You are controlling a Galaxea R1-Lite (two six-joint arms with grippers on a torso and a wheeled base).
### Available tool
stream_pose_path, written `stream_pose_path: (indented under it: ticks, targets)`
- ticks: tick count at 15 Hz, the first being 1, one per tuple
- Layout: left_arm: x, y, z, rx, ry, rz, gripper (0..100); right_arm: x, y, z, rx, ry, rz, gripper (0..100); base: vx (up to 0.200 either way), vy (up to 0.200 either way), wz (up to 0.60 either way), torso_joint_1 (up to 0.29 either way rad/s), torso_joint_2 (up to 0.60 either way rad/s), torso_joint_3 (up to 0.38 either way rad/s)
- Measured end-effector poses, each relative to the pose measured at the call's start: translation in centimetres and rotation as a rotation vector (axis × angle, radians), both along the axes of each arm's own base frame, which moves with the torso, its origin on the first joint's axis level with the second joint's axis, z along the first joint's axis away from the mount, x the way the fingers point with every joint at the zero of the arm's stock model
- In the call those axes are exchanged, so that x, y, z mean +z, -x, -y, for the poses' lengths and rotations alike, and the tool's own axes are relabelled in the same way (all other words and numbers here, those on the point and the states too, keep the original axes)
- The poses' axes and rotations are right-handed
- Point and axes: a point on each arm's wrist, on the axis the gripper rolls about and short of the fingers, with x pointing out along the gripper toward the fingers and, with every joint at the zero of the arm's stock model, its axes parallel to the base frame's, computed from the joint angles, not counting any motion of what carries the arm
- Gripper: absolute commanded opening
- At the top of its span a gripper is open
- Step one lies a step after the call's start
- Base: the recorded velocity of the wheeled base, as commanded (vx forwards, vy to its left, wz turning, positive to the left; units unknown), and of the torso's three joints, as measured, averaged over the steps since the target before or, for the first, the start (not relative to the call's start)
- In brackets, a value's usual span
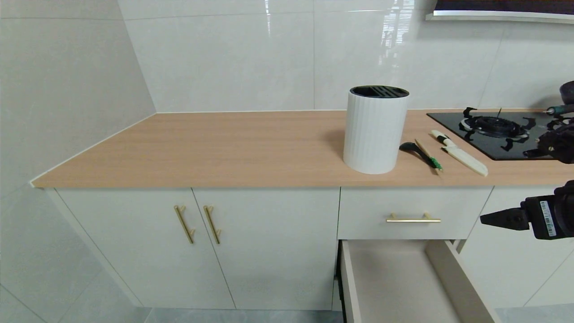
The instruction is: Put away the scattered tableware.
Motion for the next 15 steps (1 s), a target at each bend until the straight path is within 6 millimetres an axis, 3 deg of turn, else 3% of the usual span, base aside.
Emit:
stream_pose_path:
  ticks: [2, 4, 10, 13, 15]
  targets:
    - [0.0, 0.0, 0.0, 0.0, 0.0, -0.001, 100, 0.4, -0.6, -0.1, 0.009, -0.001, 0.059, 100, 0.0, 0.0, 0.0, 0.056, -0.11, -0.068]
    - [0.0, 0.0, 0.0, 0.0, 0.0, -0.001, 100, 1.0, -2.5, 0.0, -0.001, 0.008, 0.124, 100, 0.0, 0.0, 0.0, 0.0, 0.0, 0.0]
    - [0.0, 0.0, 0.0, 0.0, 0.0, -0.001, 100, 3.9, -12.2, 0.0, -0.128, -0.063, 0.127, 100, 0.0, 0.0, 0.0, 0.0, 0.0, 0.0]
    - [0.0, 0.0, 0.0, 0.0, 0.0, -0.001, 100, 1.7, -17.2, -0.2, -0.243, -0.031, 0.07, 100, 0.0, 0.0, 0.0, 0.0, 0.0, 0.0]
    - [0.0, 0.0, 0.0, 0.0, 0.0, -0.001, 100, 0.0, -19.1, -0.3, -0.27, -0.011, 0.04, 100, 0.0, 0.0, 0.0, 0.0, 0.0, 0.0]
